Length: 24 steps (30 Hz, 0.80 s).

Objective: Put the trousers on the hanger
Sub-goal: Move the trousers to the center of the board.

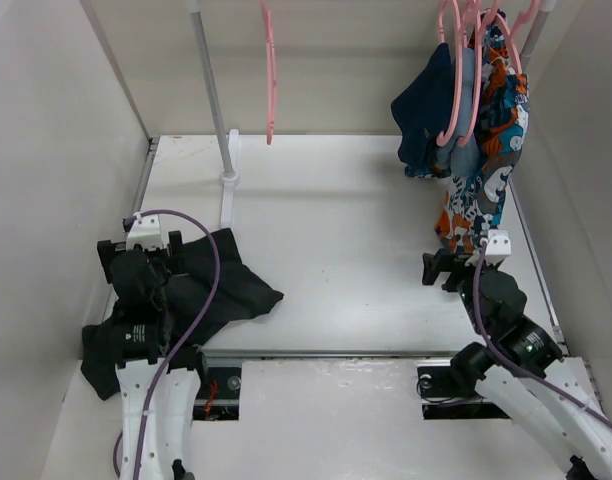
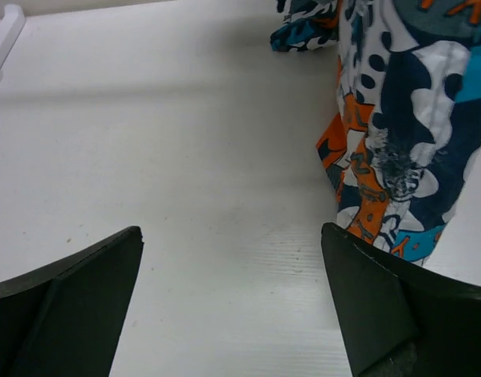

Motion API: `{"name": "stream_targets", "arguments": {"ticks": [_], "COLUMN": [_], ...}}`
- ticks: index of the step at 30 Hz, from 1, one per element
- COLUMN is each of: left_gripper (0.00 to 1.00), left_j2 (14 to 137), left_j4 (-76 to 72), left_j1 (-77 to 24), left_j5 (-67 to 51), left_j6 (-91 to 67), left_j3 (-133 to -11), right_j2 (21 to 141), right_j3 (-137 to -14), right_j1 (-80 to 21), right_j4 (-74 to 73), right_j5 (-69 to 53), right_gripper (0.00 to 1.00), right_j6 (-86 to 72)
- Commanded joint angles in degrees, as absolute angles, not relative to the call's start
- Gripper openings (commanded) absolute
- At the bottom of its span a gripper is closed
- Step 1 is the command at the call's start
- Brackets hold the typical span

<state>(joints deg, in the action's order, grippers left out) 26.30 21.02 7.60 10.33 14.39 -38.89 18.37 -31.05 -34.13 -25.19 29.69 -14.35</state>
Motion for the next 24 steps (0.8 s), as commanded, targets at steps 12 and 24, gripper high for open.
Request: {"name": "stream_targets", "arguments": {"ticks": [12, 24], "left_gripper": [1.0, 1.0], "left_j2": [24.2, 20.9], "left_j4": [21.1, 23.9], "left_j1": [7.4, 7.4], "left_j5": [11.7, 15.2], "left_j6": [12.4, 13.5], "left_j3": [-42.3, -46.3], "right_j2": [76.9, 126.8], "right_j3": [-65.1, -110.4], "right_j1": [-57.5, -66.7], "right_j4": [-16.1, -24.1], "right_j5": [9.0, -11.8], "right_gripper": [1.0, 0.87], "right_j6": [14.3, 18.2]}}
